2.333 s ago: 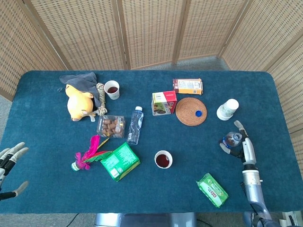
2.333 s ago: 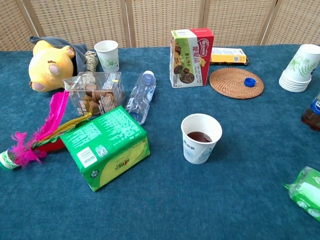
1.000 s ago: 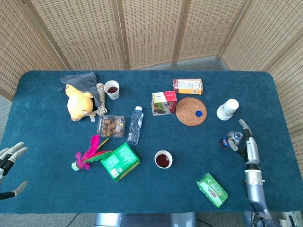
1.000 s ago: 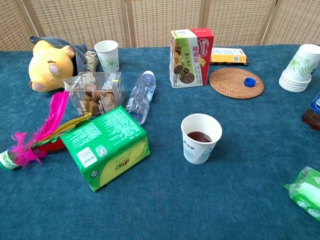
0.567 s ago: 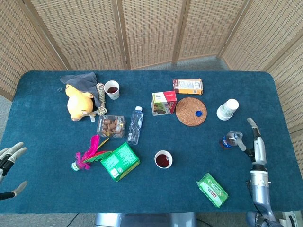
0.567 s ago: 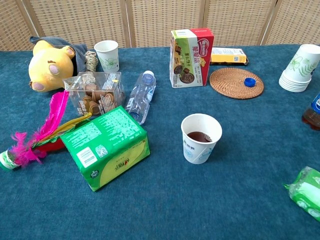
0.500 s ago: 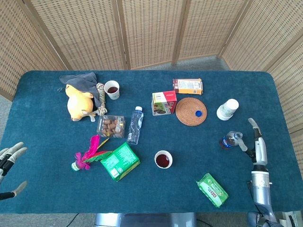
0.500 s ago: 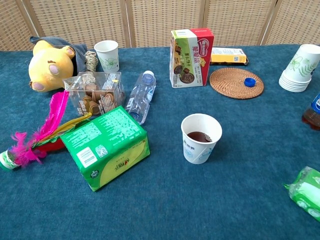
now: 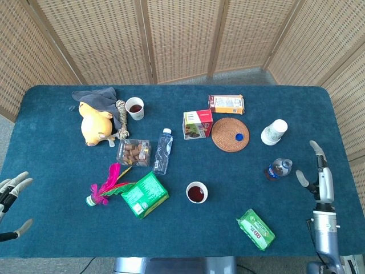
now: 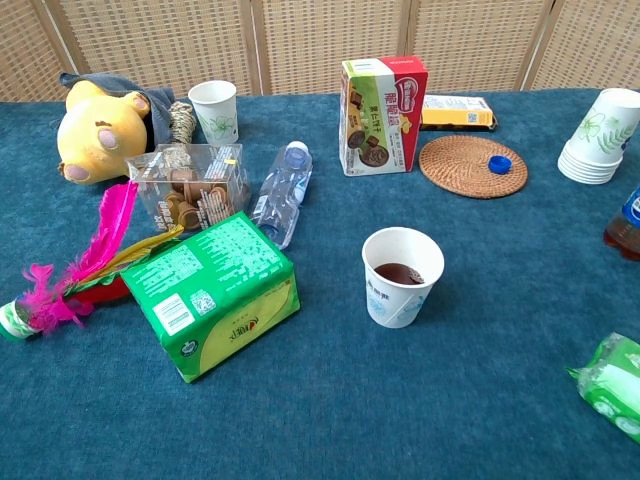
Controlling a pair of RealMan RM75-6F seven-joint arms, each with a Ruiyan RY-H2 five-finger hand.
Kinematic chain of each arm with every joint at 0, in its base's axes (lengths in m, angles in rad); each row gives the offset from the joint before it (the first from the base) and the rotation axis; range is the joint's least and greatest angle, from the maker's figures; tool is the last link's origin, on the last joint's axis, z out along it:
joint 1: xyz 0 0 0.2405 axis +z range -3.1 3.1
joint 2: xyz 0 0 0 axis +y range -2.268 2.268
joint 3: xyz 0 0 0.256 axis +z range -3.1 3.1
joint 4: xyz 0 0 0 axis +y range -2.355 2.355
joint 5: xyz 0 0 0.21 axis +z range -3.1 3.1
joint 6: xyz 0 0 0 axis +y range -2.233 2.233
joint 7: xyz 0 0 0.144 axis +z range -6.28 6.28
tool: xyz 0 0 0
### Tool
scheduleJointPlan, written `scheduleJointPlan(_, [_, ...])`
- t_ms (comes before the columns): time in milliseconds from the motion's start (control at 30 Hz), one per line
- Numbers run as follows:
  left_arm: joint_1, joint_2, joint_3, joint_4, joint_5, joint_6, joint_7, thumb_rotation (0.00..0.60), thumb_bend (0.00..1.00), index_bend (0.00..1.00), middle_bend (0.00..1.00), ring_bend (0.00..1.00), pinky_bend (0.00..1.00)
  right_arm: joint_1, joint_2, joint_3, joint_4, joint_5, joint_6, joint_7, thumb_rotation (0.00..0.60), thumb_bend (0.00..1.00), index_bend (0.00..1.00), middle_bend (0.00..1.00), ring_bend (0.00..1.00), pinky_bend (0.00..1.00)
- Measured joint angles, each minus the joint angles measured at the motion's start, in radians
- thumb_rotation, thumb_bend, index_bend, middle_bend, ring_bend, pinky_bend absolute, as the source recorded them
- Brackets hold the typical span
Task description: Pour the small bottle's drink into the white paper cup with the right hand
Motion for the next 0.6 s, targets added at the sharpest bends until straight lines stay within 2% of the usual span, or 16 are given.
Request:
scheduleJointPlan(333, [0.001, -0.002, 0.0, -0.005, -0.001, -0.002, 0.014, 0.6, 0.37, 0.0, 0.0, 0.0, 0.0, -0.015, 0.105, -0.035, -0.103, -0.095, 0.104, -0.054, 0.164, 0.0, 0.0, 0.0, 0.0, 0.0])
scheduleJointPlan(600, [0.003, -0.007, -0.001, -0.011, -0.005, -0.004, 0.038, 0.6, 0.37, 0.0, 0.0, 0.0, 0.0, -0.025, 0.193, -0.07, -0.207, -0.174, 0.166, -0.241, 0.163, 0.0, 0.0, 0.0, 0.0, 0.0])
